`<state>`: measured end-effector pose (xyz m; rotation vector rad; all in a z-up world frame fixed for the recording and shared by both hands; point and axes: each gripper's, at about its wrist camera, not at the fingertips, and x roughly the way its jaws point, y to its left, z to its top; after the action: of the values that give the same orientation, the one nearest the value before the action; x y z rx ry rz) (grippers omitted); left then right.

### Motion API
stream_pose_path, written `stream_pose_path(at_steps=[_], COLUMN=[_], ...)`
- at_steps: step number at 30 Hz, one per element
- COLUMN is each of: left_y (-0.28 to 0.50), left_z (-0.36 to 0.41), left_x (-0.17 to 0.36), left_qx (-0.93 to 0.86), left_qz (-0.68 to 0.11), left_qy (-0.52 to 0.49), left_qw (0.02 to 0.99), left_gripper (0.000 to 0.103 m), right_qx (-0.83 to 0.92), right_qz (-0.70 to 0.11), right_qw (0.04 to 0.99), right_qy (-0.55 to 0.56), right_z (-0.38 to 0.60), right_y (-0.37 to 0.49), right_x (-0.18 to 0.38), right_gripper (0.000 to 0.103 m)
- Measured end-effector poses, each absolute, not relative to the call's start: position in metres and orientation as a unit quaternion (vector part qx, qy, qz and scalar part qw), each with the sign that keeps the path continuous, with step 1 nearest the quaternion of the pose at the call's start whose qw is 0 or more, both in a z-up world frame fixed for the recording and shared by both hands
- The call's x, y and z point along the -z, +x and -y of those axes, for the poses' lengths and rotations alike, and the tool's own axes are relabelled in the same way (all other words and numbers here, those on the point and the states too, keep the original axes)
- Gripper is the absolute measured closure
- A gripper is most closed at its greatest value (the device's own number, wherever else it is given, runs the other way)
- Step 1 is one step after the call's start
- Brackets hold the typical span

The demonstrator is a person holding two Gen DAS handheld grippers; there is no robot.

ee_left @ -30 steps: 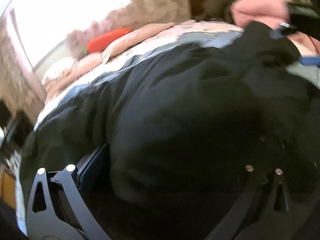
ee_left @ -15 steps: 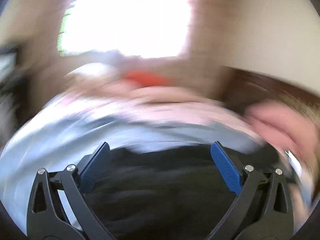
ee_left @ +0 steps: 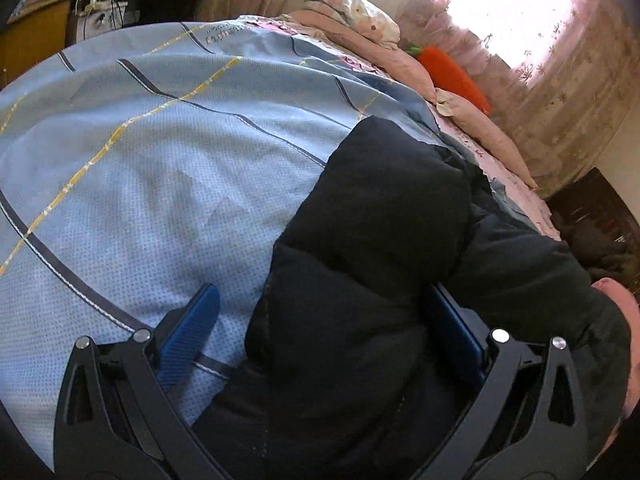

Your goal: Fold large clothes

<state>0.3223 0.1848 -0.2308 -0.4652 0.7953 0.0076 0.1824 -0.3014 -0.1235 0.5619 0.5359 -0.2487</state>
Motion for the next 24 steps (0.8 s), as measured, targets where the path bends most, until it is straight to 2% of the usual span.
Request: stream_pose_path(at_steps=[3, 7, 12, 14, 17, 22, 24], left_y=[0.307, 0.303, 0.297, 0.297, 0.297, 0.295, 0.292], left_z=[-0.167, -0.161, -0.167, -0.169, -0.167, -0.165, -0.163], left_x=[0.238, 0.244, 0.246, 0.247, 0.248, 0.247, 0.247], left_qx=[-0.009, -0.003, 0.010, 0.013, 0.013, 0.021, 0.020], left_qz=[-0.383, -0.381, -0.373, -0.369, -0.369, -0.368, -0.371], left_qy=[-0.214, -0.226, -0.247, -0.253, -0.250, -0.255, -0.252], left_qw=[0.898, 0.896, 0.894, 0.894, 0.895, 0.894, 0.894], left_gripper=[0.002, 0.002, 0.002, 0.002, 0.002, 0.002, 0.002], right_qx=[0.005, -0.126, -0.103, -0.081, 0.056, 0.088, 0.115], right_qz=[-0.235, -0.273, -0.320, -0.328, -0.347, -0.366, -0.359], right_qw=[0.945, 0.934, 0.914, 0.922, 0.936, 0.927, 0.925], right_qy=[0.229, 0.195, 0.227, 0.187, 0.013, 0.004, -0.034], right_z=[0.201, 0.095, 0.080, 0.076, 0.061, 0.091, 0.101], right_y=[0.192, 0.216, 0.232, 0.237, 0.246, 0.247, 0.236], right_x=[0.097, 0.122, 0.171, 0.176, 0.179, 0.192, 0.193], right_gripper=[0.001, 0.001, 0.001, 0.001, 0.001, 0.001, 0.001])
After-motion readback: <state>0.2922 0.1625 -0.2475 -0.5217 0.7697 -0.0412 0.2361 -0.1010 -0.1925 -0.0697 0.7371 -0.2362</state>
